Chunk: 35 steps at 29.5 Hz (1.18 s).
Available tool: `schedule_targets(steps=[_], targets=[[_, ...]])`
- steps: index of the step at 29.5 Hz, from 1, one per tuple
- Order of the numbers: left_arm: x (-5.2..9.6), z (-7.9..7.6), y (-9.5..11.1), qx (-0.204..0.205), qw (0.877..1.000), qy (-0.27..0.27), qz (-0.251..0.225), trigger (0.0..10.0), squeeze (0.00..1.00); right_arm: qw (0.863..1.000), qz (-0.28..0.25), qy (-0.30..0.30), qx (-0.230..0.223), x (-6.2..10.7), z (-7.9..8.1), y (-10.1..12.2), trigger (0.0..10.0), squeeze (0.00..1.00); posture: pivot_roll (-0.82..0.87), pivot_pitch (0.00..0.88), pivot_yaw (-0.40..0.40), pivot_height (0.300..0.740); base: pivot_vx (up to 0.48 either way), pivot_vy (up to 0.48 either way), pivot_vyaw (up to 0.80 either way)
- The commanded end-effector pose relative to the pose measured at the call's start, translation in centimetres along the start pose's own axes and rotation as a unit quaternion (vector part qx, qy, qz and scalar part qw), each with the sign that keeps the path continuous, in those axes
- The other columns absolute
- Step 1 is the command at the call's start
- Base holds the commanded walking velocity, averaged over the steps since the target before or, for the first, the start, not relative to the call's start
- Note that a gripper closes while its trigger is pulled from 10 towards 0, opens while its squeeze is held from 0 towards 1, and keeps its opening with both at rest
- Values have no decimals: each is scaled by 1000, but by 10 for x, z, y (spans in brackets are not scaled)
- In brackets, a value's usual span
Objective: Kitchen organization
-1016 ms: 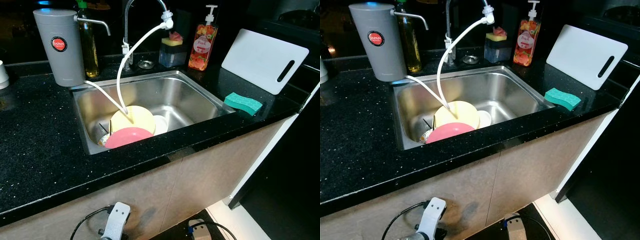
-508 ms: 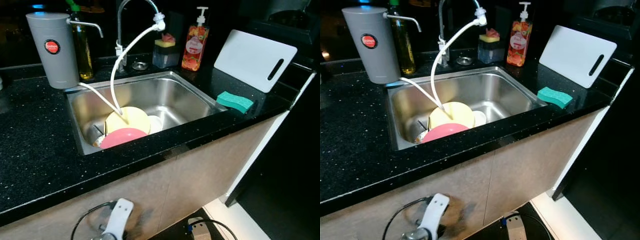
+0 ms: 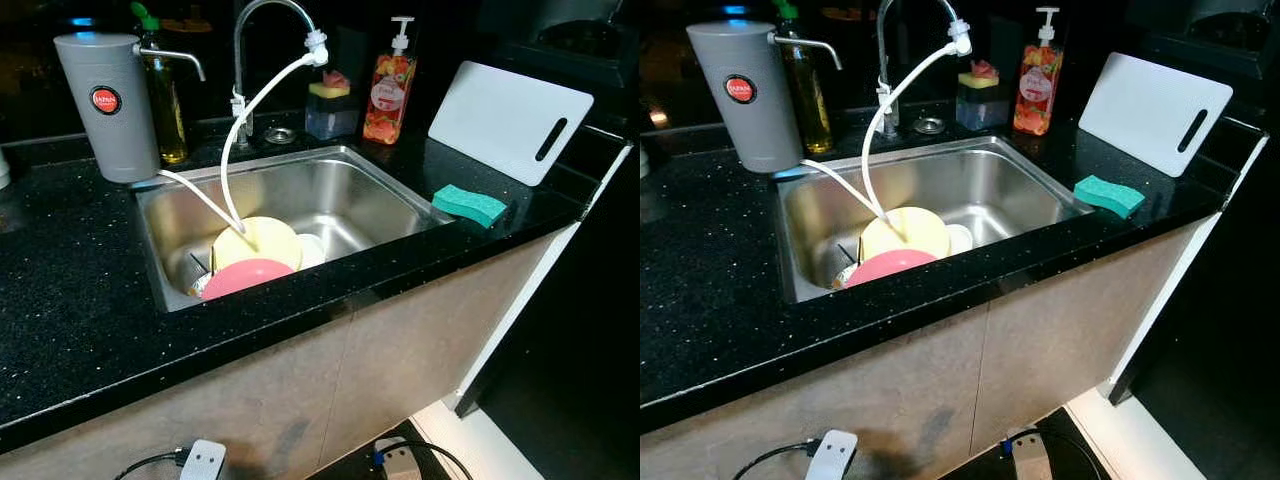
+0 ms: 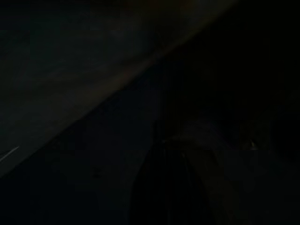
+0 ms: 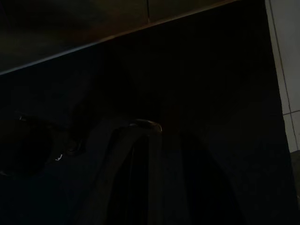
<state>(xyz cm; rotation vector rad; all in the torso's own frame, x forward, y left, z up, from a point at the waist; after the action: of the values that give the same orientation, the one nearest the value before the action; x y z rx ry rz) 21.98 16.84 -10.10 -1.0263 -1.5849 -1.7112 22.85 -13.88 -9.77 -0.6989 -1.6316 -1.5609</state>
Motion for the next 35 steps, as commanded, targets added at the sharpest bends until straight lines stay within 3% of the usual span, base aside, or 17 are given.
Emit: schedule_targets(steps=[1,35], targets=[[0,2,-1,17,1000,6,-2,10000,0,1000,15,-2,-8,1,-2,-8,10000,0,4,66,-65,740,0,0,0],[0,3,-2,23,1000,9,6,10000,0,1000,25,11,-6,1,-4,-6,10000,0,12,83,-67,740,0,0,0]])
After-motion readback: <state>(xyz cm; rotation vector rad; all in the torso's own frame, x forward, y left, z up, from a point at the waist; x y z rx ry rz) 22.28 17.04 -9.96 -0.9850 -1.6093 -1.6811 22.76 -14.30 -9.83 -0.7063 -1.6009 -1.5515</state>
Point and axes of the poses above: a point about 5 cm out from each wrist's last joint towards the gripper, its own x axis pointing back from the gripper into the wrist, its own y axis along the axis of the wrist's last joint, z = x × y, the point moved 3 cm from there along -x, pointing out of the wrist towards the gripper, and after that the axes turned 1 degree about -x, right-handed, at the moved point
